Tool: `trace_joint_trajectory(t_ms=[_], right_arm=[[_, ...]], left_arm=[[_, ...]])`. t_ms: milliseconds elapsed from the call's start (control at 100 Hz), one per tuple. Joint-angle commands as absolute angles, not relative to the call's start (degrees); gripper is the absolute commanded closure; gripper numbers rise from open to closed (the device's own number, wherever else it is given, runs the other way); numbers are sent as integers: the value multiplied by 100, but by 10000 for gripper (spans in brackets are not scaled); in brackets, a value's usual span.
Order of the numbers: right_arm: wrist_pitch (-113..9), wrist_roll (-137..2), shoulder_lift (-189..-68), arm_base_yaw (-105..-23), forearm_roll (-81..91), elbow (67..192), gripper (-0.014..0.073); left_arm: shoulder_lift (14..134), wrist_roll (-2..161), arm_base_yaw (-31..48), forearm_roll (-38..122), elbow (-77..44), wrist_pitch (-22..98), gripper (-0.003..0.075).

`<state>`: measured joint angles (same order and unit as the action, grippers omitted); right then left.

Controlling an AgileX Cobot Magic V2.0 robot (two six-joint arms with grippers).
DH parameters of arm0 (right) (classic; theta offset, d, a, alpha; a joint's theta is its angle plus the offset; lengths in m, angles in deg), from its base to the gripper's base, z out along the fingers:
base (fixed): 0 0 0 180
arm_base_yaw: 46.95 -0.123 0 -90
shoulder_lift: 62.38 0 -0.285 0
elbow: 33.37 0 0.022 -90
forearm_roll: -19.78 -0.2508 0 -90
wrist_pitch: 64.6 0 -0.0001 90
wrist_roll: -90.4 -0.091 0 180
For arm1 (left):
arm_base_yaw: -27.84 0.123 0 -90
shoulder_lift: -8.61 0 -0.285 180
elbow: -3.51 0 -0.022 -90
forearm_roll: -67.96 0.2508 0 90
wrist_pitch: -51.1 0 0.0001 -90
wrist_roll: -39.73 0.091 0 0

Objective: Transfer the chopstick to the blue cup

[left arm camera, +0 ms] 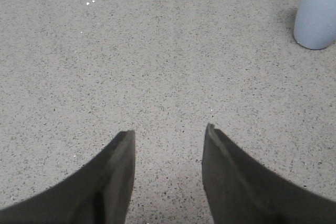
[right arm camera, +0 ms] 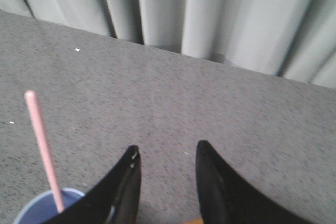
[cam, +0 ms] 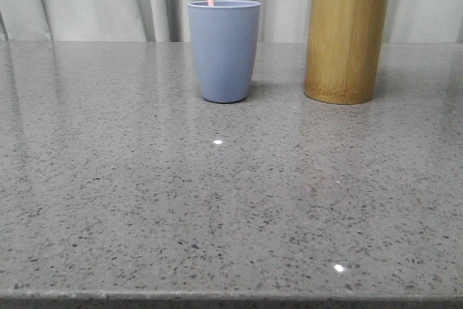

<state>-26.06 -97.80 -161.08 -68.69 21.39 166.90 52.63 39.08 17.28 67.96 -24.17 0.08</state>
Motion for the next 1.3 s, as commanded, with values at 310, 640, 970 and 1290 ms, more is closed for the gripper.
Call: trace_joint_trajectory(t_ms=[310,640,970,1290], right_arm=[[-3607,-9820,-14336,-6074,2229,14686,314],[-4319,-9869,-12766,-5483,2229,12819,314],[-4471,-9875,-10888,-4907,2229,11435,390],[-4130,-9875,-9498,-4835,2240,10884,663]], left_arm=[[5269,3835,1746,6796,-2284,544,419],[5269,3699,1746,6868,-2284,806,419],[5269,3695,1746,7024,-2284,1007,450],[5254,3695,1746,7113,-2309,1076,675]])
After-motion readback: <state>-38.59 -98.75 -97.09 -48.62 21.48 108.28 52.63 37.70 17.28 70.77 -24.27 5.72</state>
